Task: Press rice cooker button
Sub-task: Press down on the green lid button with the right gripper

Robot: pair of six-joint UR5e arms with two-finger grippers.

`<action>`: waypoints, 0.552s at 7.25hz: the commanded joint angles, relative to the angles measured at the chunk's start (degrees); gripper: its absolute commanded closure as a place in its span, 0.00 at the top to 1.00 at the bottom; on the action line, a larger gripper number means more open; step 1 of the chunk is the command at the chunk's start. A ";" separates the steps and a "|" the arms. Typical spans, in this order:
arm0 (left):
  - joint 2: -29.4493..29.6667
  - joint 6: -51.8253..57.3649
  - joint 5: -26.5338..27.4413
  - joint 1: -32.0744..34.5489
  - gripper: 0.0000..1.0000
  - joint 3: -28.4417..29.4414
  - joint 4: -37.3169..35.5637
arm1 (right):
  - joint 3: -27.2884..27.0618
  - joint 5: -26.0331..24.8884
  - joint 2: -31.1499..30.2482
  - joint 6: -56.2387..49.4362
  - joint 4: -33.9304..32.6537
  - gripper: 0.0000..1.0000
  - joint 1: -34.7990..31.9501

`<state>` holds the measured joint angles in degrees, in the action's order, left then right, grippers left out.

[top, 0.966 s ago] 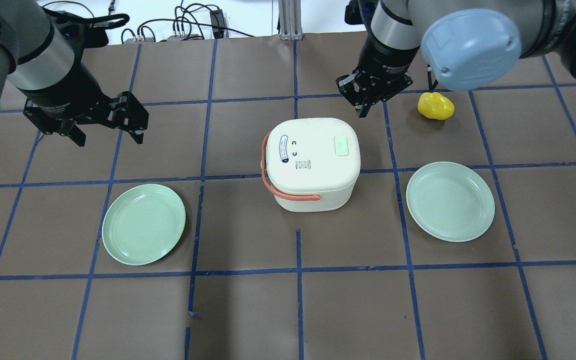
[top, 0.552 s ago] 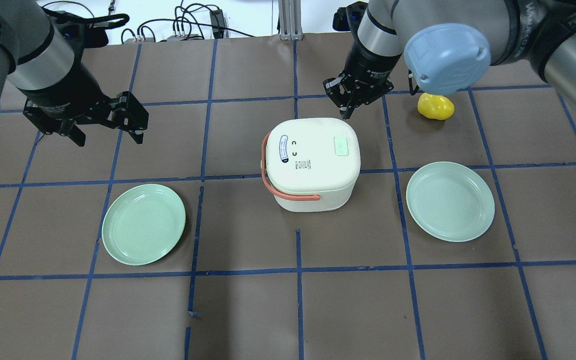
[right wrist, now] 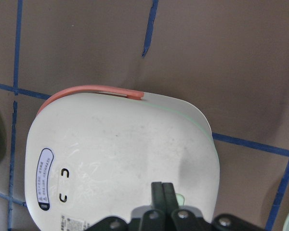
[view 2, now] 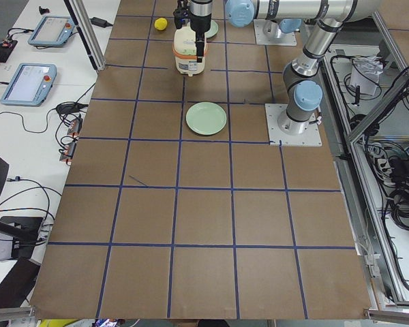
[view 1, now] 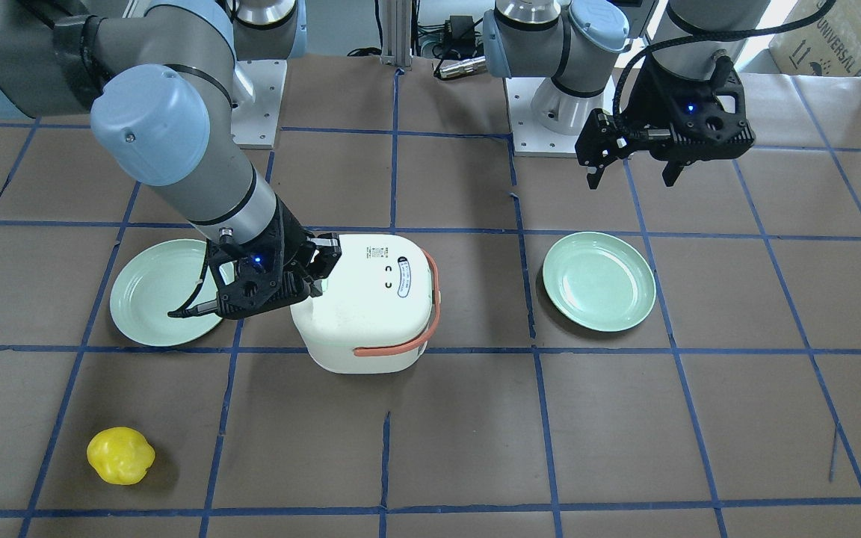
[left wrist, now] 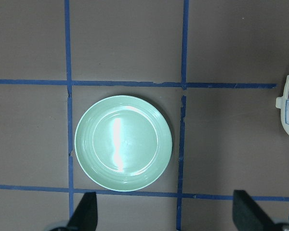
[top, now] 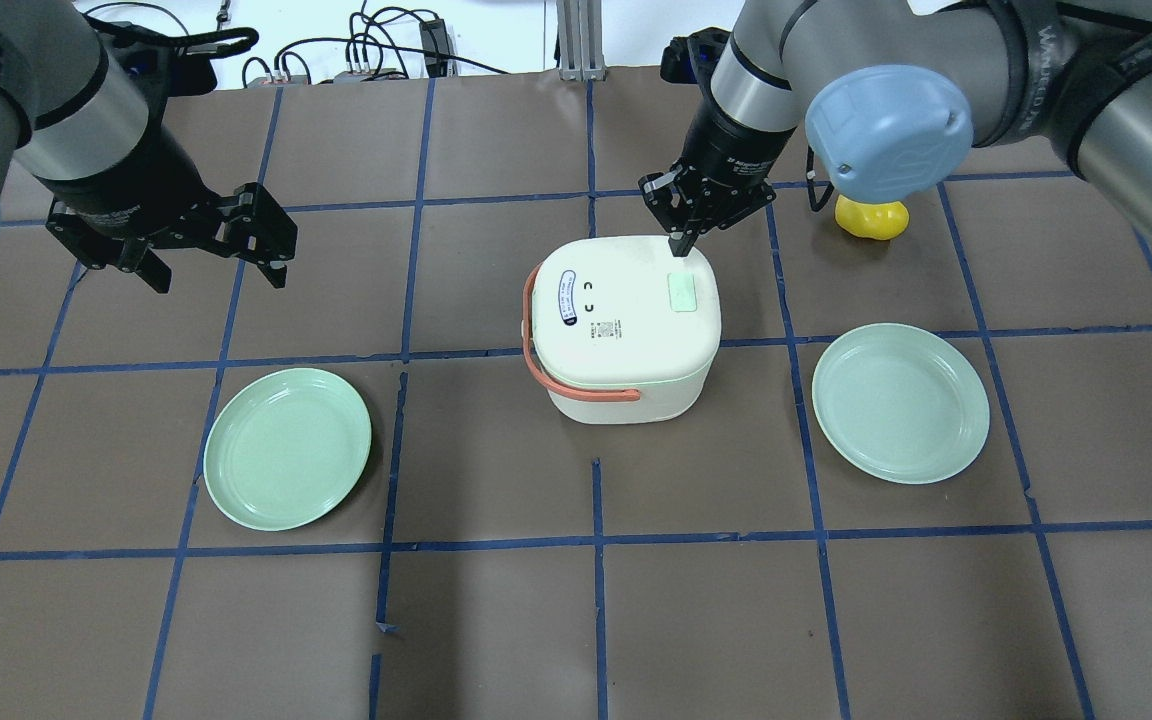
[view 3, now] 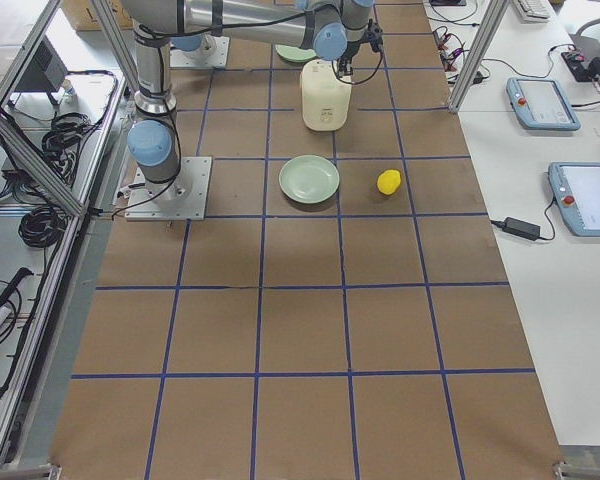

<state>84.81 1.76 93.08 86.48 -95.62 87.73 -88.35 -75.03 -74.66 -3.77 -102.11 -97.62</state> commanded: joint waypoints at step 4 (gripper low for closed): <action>0.01 0.00 0.00 0.00 1.00 0.00 0.07 | -2.53 0.24 -1.98 0.95 1.65 0.04 0.32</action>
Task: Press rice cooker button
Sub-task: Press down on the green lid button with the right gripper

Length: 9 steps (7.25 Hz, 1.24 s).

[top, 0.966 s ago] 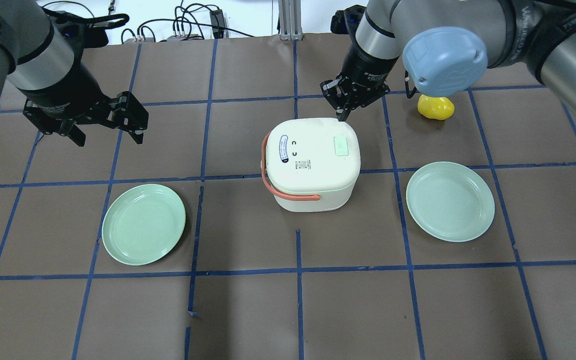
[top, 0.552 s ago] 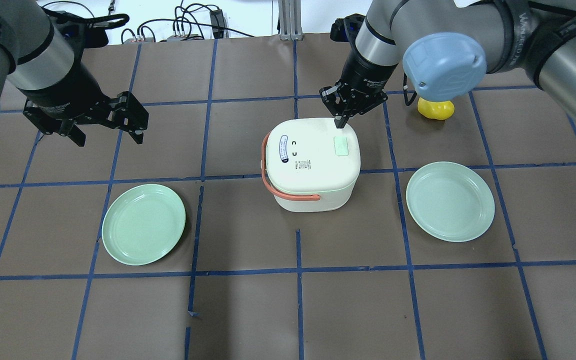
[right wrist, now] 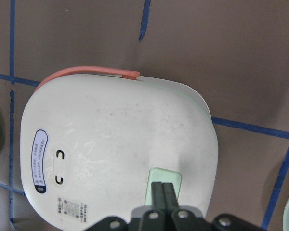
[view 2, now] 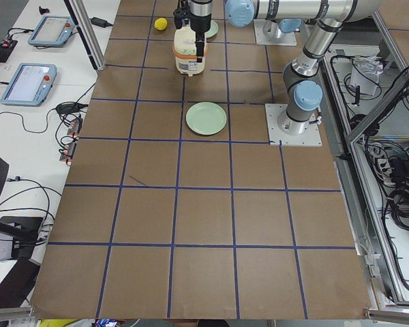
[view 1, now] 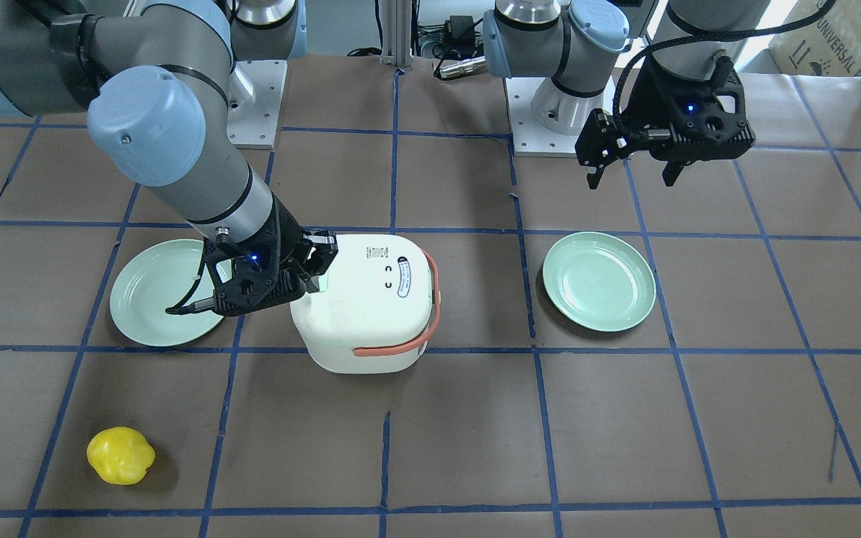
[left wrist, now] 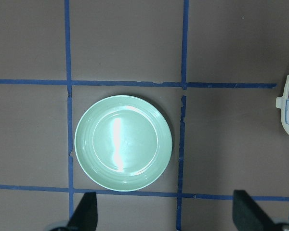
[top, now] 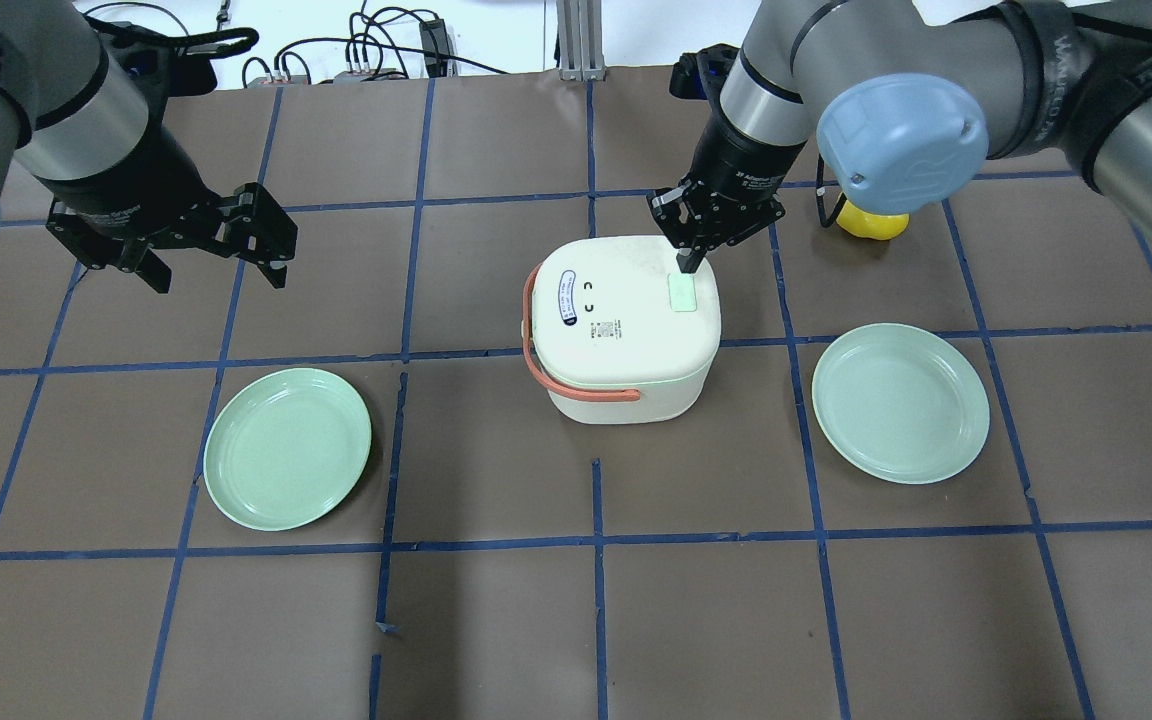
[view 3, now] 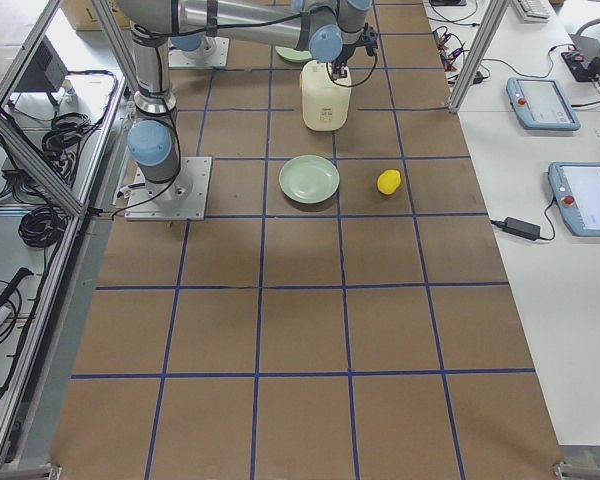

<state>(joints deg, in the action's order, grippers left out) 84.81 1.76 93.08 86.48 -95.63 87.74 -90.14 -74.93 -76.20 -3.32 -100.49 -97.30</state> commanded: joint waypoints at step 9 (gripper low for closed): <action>0.00 0.00 0.00 0.00 1.00 0.00 0.07 | -1.18 2.42 0.17 0.94 -0.67 0.04 0.44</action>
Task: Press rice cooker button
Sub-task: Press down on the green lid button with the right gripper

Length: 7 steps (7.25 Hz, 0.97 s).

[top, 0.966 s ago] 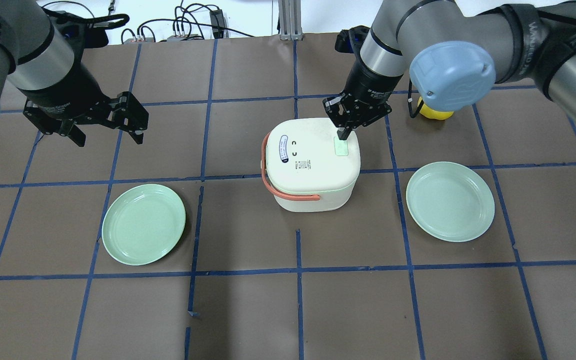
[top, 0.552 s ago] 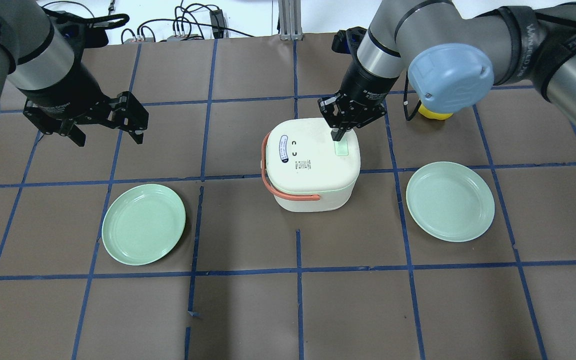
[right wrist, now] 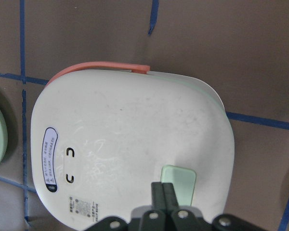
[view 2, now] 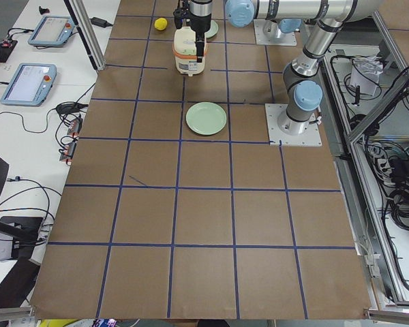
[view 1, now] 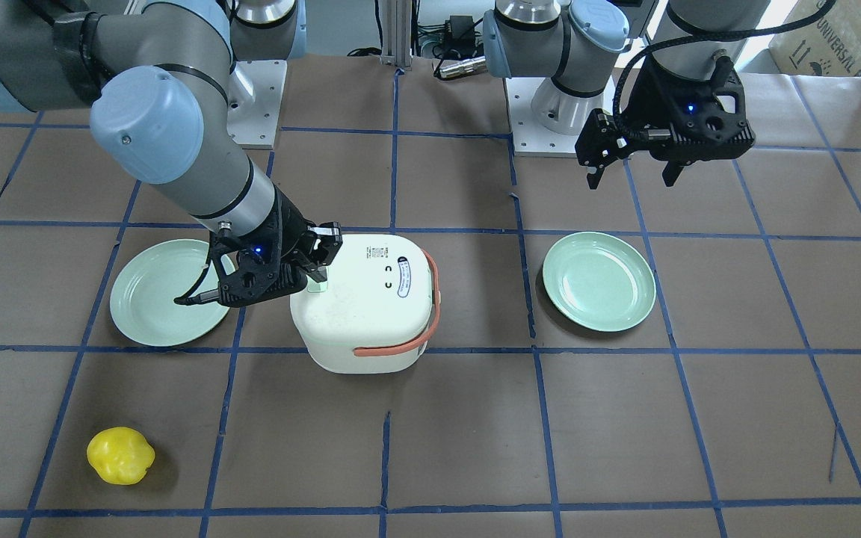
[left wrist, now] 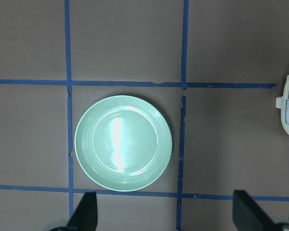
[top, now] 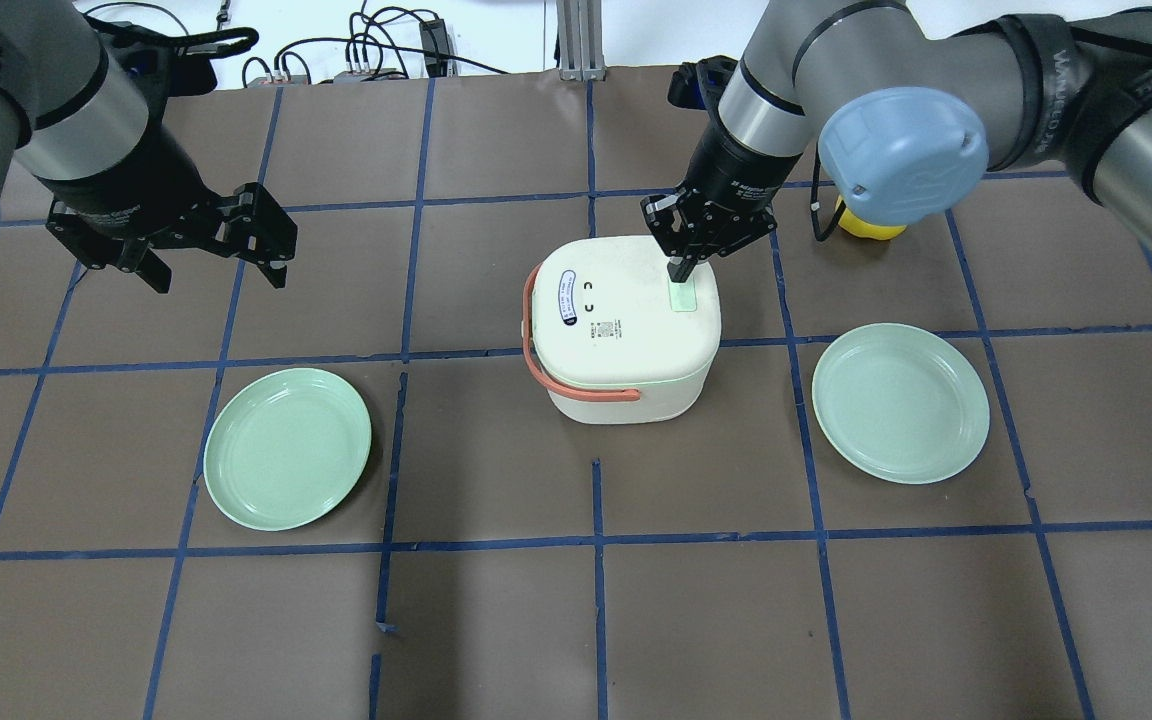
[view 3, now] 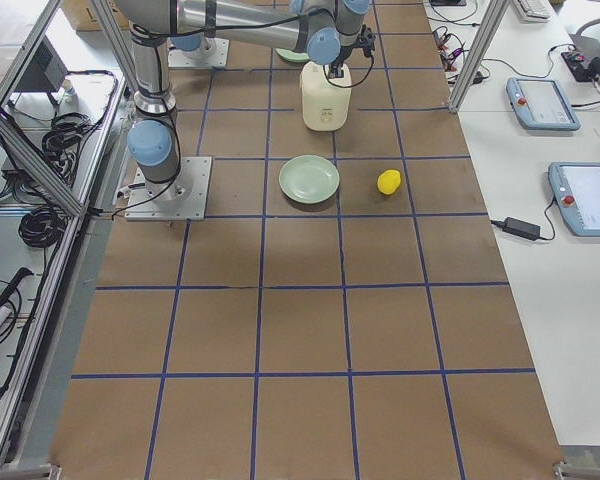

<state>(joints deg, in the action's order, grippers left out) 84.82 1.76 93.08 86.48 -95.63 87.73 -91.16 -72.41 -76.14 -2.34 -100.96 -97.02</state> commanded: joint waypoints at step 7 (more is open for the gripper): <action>-0.09 0.00 0.00 0.00 1.00 0.00 -0.02 | -1.74 -0.01 0.56 0.06 -1.78 0.04 0.16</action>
